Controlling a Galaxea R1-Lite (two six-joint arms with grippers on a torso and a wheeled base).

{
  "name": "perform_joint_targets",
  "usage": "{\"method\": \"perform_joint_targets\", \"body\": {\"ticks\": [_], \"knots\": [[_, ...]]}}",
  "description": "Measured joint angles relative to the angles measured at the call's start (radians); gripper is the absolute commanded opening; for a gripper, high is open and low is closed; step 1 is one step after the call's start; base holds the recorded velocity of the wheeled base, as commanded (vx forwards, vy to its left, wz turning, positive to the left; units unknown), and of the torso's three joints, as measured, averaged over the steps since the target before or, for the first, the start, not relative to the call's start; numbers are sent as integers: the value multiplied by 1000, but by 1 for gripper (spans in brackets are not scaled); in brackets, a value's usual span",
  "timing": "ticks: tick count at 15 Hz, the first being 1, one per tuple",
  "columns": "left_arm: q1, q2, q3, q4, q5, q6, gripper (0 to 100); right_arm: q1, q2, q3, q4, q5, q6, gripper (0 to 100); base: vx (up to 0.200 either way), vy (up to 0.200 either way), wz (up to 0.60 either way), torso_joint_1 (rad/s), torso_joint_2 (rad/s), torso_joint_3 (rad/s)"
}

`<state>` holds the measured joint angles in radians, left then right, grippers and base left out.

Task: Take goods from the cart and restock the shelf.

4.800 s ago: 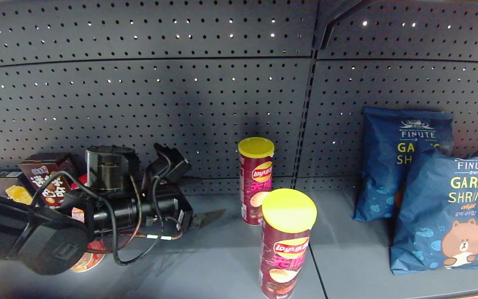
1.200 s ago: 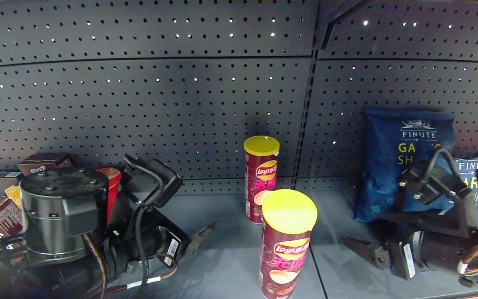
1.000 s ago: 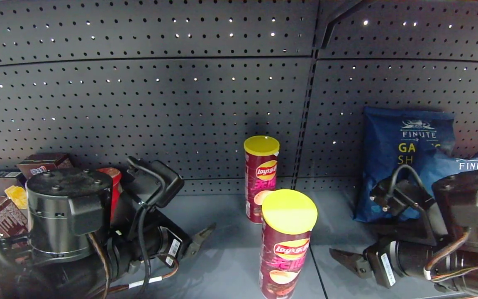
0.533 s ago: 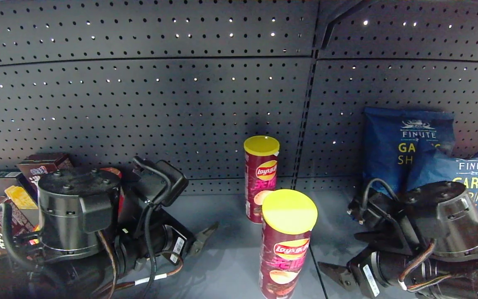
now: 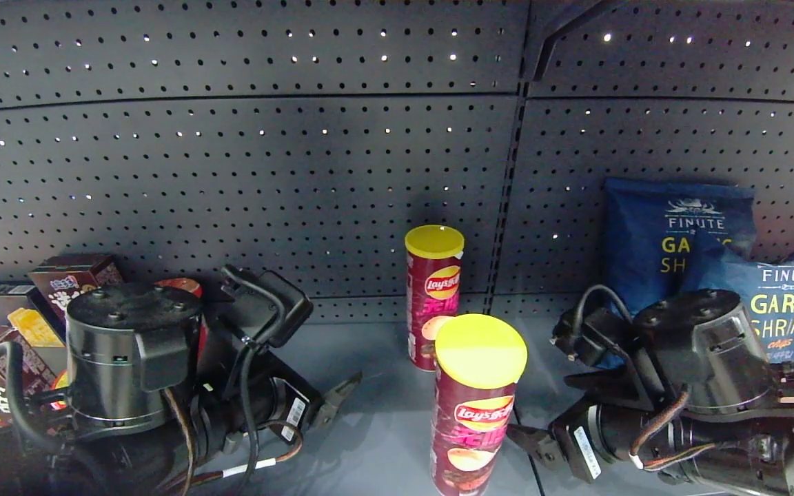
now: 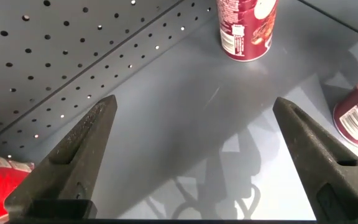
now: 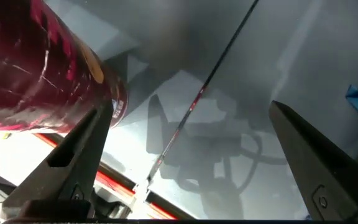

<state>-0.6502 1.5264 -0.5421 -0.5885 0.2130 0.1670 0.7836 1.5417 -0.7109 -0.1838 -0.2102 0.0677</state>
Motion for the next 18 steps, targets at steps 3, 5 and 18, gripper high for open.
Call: {"method": "perform_joint_targets", "body": {"ticks": [3,5,18], "knots": [[0,0,1,0,1,0,100,14,10,-7,0,-2,0,100,0,0,0,0,0,0],[0,0,1,0,2,0,100,21,16,-15,0,-2,0,100,0,0,0,0,0,0],[0,-3,11,-21,0,0,100,27,35,-19,-1,-4,1,100,0,0,0,0,0,0]]}}
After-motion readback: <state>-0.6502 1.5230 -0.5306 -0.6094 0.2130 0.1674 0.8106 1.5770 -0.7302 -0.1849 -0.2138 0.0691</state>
